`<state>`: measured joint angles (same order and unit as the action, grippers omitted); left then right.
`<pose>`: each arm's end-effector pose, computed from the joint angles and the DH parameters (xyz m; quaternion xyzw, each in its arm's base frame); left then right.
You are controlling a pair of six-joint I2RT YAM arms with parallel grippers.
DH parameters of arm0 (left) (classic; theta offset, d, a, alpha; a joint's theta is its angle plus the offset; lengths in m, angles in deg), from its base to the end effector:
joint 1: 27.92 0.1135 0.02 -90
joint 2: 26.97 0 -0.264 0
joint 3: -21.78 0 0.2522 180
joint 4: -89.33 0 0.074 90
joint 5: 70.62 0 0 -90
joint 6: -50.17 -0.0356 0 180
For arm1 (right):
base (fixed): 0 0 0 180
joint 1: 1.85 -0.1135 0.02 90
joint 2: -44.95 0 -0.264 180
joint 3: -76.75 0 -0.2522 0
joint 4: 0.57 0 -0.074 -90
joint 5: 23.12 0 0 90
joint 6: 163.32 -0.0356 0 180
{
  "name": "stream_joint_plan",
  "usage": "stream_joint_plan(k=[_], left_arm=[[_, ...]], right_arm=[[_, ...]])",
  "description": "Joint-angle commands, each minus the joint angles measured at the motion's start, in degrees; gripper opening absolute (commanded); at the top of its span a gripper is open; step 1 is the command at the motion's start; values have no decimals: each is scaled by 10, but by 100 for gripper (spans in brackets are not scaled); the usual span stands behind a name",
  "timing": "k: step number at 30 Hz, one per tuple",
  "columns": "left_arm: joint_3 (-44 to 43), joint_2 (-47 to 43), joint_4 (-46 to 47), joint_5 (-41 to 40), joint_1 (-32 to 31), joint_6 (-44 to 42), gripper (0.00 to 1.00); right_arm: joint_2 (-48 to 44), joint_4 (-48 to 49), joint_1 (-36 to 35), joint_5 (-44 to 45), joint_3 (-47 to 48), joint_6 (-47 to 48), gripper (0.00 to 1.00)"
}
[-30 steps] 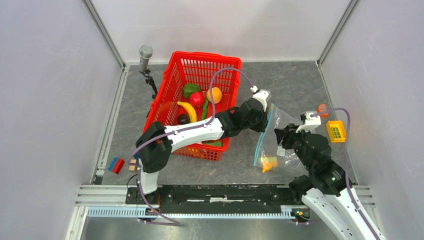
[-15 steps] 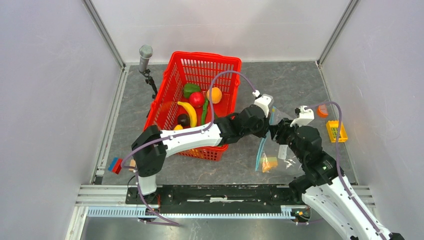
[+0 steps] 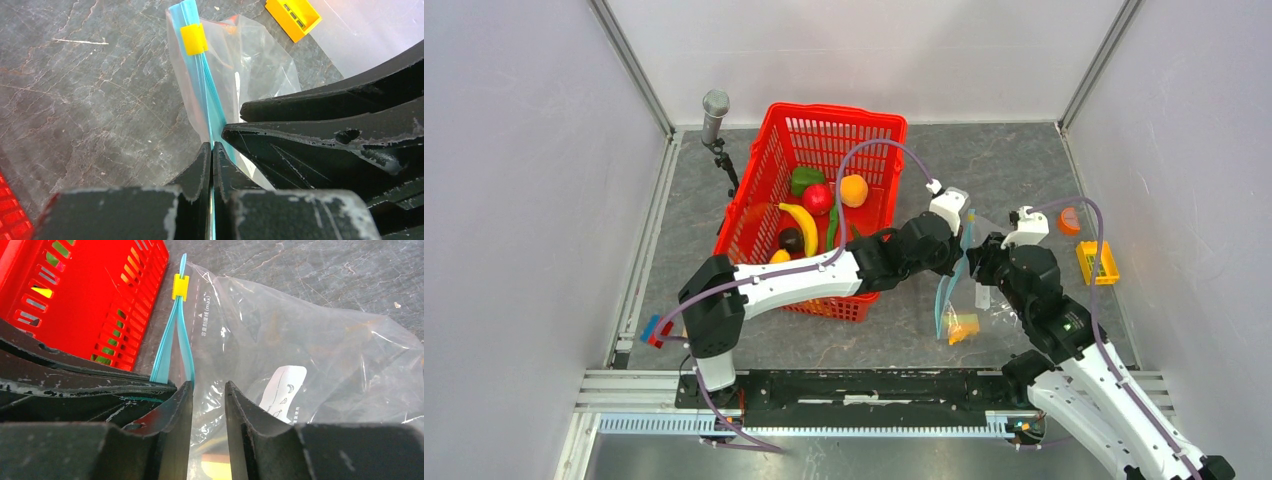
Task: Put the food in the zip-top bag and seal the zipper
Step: Open the zipper of the food storage bag at the center of the board.
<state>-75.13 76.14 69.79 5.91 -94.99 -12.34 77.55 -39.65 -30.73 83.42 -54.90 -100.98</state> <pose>0.1746 -0.3914 0.2962 0.2261 0.8124 -0.3207 0.4313 0.1271 0.0586 0.2814 0.0702 0.8276 0.1517 0.5359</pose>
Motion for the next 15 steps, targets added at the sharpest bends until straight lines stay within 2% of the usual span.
stream_joint_plan(k=[1,3,8,15], left_arm=[[7,-46,47,-15,-7,-25,2],[3,-48,48,-13,-8,-23,2],[-10,-37,35,-29,-10,-6,2],[-23,-36,32,-44,-11,20,2]], right_arm=[[-8,-7,-3,2,24,22,34],[-13,-5,-3,-9,20,23,37],[-29,19,-3,-67,10,9,37],[-35,4,-3,-89,-6,11,34]])
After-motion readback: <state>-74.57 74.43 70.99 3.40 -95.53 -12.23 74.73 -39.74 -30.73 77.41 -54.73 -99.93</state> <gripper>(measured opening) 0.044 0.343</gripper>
